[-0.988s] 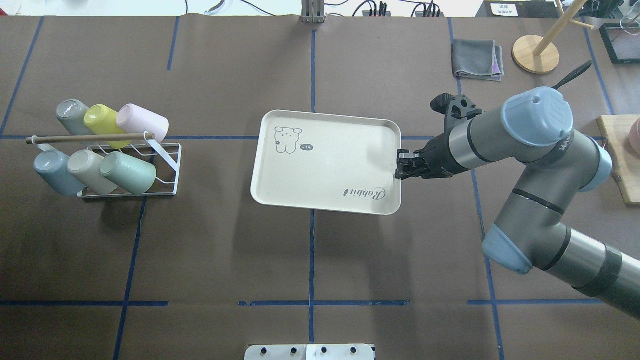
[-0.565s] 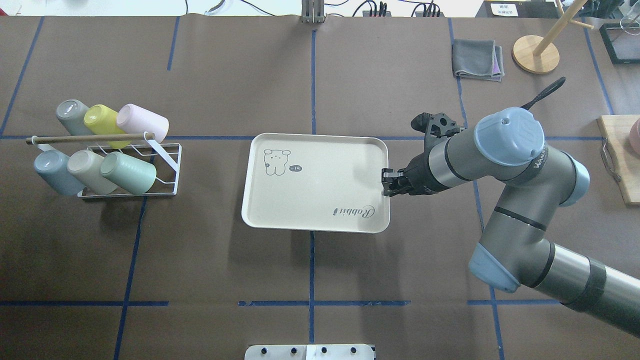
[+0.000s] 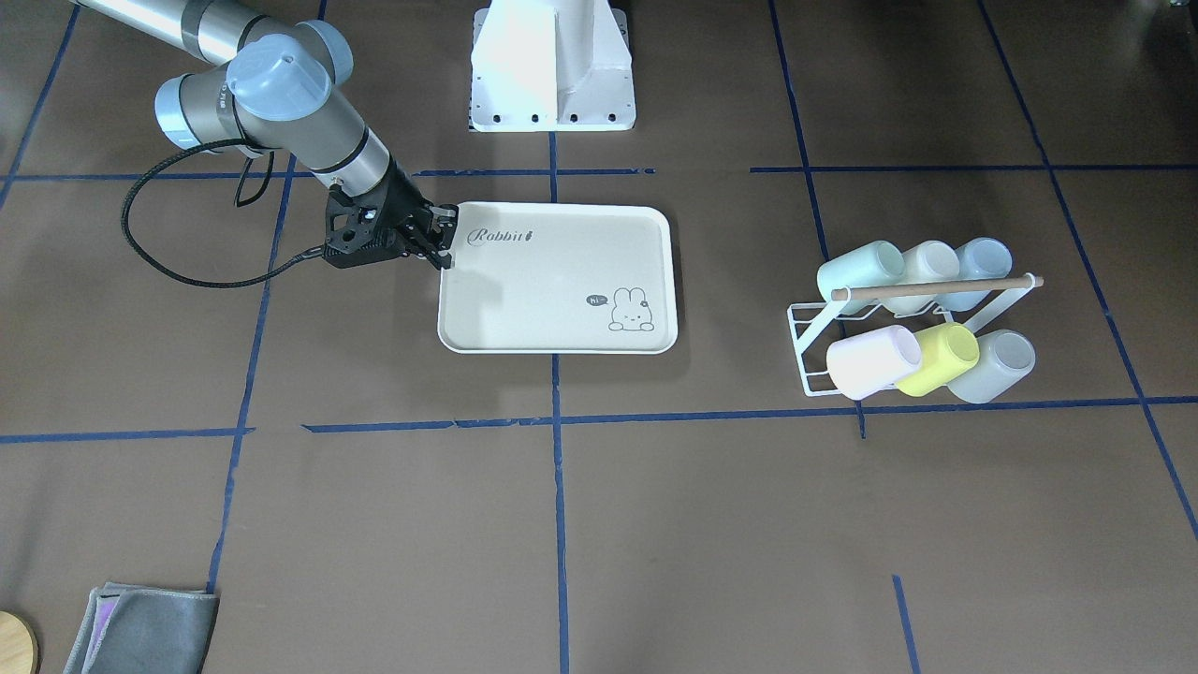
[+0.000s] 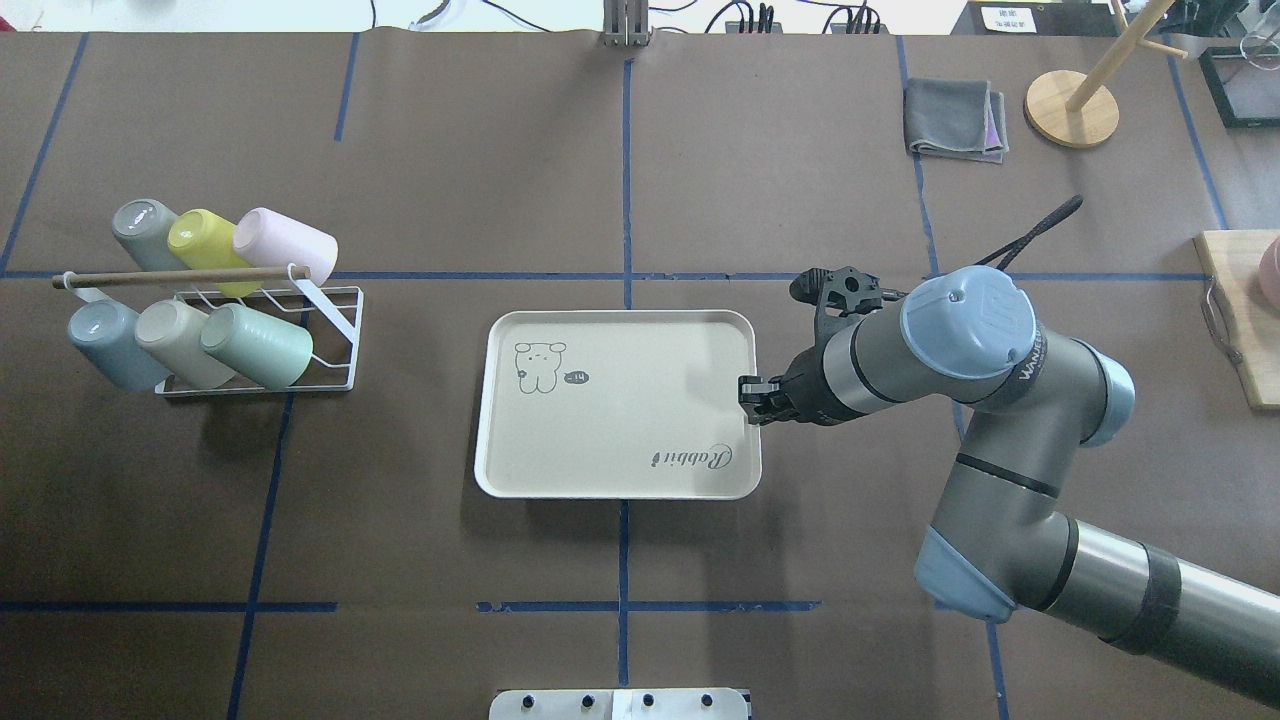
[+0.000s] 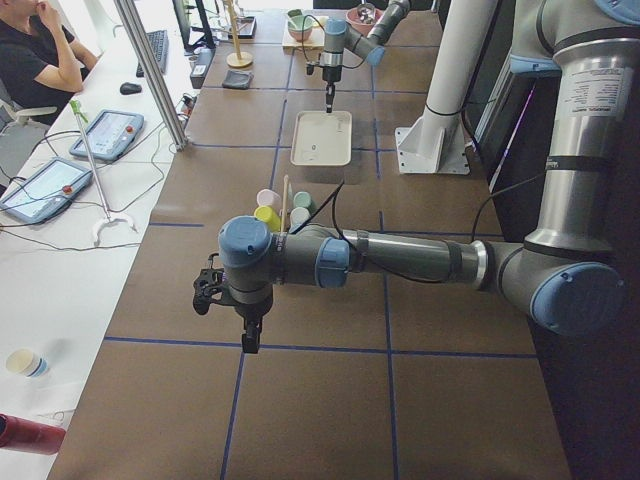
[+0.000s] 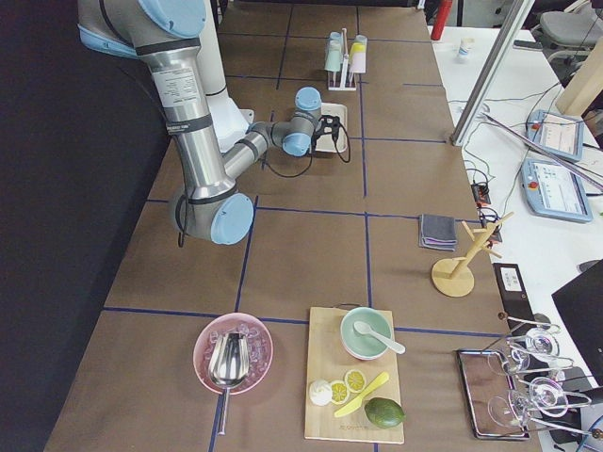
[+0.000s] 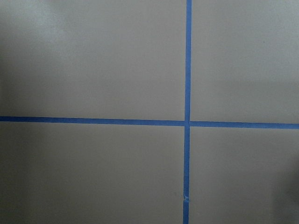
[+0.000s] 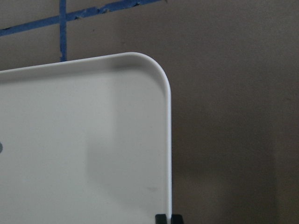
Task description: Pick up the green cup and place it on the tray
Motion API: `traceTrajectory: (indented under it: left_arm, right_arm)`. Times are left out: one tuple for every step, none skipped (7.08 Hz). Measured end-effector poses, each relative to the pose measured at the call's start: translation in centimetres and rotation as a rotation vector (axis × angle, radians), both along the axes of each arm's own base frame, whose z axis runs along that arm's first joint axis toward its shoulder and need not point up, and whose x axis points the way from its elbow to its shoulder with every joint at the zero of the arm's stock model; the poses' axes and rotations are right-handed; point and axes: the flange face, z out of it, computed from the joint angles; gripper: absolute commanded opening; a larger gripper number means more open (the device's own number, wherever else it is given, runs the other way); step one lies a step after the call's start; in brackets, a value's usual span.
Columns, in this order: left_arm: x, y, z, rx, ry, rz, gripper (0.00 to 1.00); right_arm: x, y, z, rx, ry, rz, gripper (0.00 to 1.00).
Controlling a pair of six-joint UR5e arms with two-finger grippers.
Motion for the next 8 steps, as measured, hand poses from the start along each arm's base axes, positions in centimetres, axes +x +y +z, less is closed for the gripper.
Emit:
traceTrajectory:
  left_arm:
    - [0.0,0.0,0.0,0.0,0.0,0.0,1.0]
    - [0.0,0.0,-0.1,0.0,0.0,0.0,1.0]
    - [0.0,-0.1,-0.2,0.002,0.0,0.0,1.0]
    - [0.0,-0.1,-0.3,0.004,0.0,0.0,1.0]
    - [0.1,-0.2,-0.8,0.014,0.0,0.001,1.0]
    - [0.3,-0.3,-1.9,0.039,0.014,0.008,1.0]
    - [0.8,-0.4,-3.7,0.074,0.059,0.021,1.0]
    - [1.4,-0.6,-5.6,0.108,0.127,0.035,1.0]
  right_arm:
    - [-0.3,-0.1,-0.5,0.004,-0.006,0.001,1.0]
    - [-0.5,-0.3,-1.2,0.008,-0.014,0.003,1.0]
    - [-0.6,-0.5,-1.6,0.009,-0.02,0.007,1.0]
    - [-0.2,-0.9,-1.9,0.01,-0.025,0.013,1.0]
    - [0.6,-1.6,-2.2,0.01,-0.031,0.025,1.0]
    - [2.1,-2.6,-2.4,0.004,-0.036,0.039,1.0]
    - [4.2,-3.9,-2.8,-0.011,-0.031,0.059,1.0]
    - [6.6,-5.0,-3.5,-0.035,-0.007,0.081,1.0]
